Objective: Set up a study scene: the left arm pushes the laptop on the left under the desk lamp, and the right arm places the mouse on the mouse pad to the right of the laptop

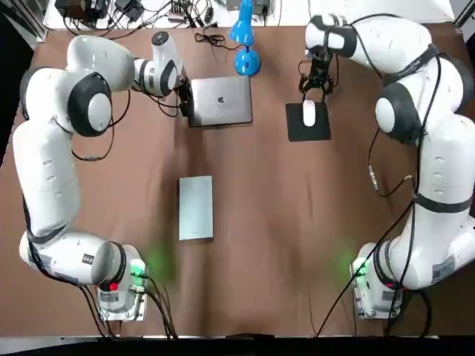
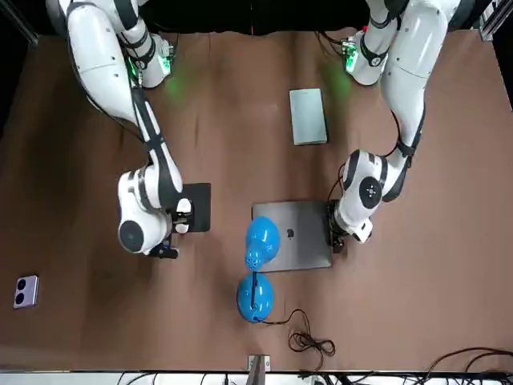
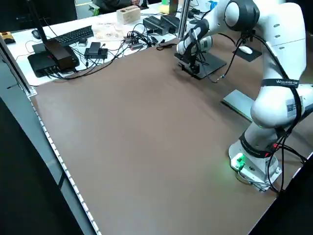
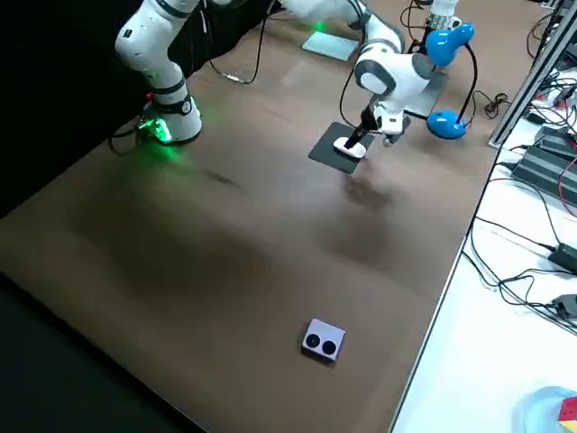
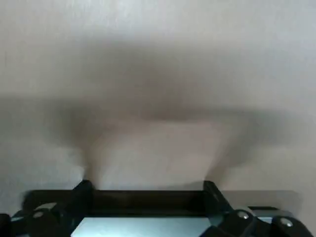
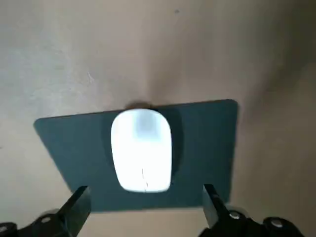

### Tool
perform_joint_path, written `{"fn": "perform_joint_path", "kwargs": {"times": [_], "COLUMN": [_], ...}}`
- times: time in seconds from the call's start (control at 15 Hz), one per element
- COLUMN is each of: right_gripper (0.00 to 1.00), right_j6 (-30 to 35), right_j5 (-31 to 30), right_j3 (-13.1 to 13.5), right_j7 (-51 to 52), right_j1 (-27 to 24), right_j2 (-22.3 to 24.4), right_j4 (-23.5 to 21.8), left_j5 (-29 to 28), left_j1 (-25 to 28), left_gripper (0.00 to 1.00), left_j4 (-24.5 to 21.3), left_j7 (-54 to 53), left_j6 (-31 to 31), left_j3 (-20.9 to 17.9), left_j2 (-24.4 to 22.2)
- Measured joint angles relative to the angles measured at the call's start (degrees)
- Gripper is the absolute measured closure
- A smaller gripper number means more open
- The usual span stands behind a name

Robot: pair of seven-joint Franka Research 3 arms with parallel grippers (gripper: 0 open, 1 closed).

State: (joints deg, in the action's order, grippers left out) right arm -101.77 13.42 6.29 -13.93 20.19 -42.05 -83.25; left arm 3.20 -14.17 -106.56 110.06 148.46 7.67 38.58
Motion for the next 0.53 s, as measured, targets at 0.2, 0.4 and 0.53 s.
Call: {"fn": "perform_joint_path", "kwargs": {"times": [0.2, 0.4, 0.53], "right_gripper": [0.00, 0.00, 0.00], "right_j6": [7.70, 8.50, 8.56], "right_j5": [-0.01, -0.01, -0.01], "right_j3": [4.13, 8.35, 10.74], "right_j7": [0.00, 0.00, 0.07], "right_j1": [-0.37, -0.62, -0.94], "right_j2": [1.87, 4.64, 5.96], "right_j4": [6.57, 8.67, 9.58], "left_j5": [0.74, 0.78, 0.80], "left_j1": [-3.25, -5.96, -7.27], "left_gripper": [0.00, 0.00, 0.00], "left_j4": [0.02, 0.12, 0.15], "left_j7": [0.50, 1.52, 1.64], "left_j6": [0.09, 0.12, 0.12], "left_j3": [0.01, 0.03, 0.03], "left_j2": [0.00, 0.00, 0.00]}}
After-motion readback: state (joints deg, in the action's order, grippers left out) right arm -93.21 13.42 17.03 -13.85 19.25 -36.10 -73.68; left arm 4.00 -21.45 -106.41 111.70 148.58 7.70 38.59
